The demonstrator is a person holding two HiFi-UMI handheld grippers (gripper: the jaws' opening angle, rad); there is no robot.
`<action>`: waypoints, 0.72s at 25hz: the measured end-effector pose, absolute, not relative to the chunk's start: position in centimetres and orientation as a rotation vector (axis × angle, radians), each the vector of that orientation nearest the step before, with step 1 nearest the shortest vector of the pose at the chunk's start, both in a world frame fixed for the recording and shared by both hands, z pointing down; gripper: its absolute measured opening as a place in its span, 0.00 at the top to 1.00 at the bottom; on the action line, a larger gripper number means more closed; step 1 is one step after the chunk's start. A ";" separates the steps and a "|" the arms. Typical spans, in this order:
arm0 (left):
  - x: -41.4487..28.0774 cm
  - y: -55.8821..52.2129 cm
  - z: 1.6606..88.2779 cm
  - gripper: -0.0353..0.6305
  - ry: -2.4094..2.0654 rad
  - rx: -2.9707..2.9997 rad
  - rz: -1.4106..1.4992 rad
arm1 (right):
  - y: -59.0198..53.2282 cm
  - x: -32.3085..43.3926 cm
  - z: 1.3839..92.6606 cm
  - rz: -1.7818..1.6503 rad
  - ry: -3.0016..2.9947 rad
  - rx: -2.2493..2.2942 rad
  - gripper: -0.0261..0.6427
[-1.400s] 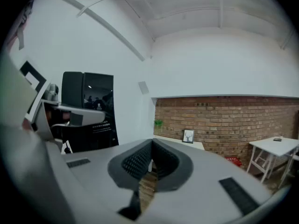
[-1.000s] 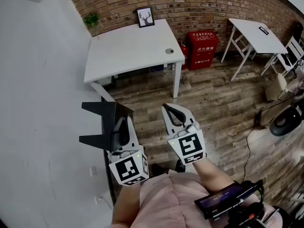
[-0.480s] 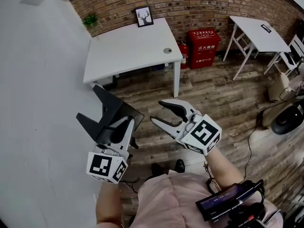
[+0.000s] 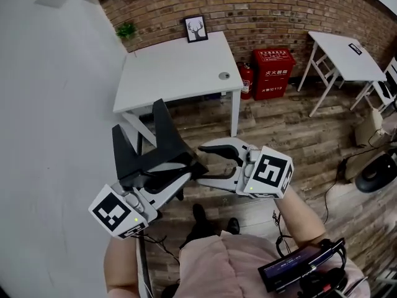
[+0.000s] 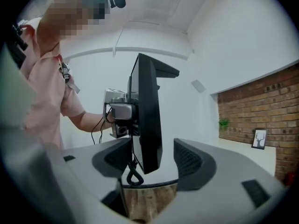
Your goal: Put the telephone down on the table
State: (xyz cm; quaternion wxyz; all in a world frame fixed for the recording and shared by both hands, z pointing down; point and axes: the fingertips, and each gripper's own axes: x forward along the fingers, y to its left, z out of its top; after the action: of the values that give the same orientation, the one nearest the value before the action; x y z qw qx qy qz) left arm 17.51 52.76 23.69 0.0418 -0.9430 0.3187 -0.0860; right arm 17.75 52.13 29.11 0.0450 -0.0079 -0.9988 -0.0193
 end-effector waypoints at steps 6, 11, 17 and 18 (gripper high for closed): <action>17.4 51.4 25.5 0.69 0.886 -2.946 -0.341 | 51.1 15.5 30.8 -0.067 -3.001 -0.115 0.56; 14.7 48.3 27.8 0.69 0.830 -3.058 -0.346 | 49.1 12.3 32.3 0.020 -2.994 -0.222 0.66; 11.2 43.7 29.3 0.69 0.770 -3.149 -0.323 | 45.1 8.5 33.9 0.100 -2.987 -0.237 0.70; 10.4 42.8 29.4 0.69 0.763 -3.158 -0.331 | 44.1 7.7 34.1 0.103 -2.988 -0.231 0.70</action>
State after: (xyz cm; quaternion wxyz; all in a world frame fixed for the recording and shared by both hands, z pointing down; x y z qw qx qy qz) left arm 10.42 42.80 29.42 -0.0621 -0.9651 0.2333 -0.1011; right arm 7.71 44.11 34.14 0.0715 -0.0770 -0.9939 0.0342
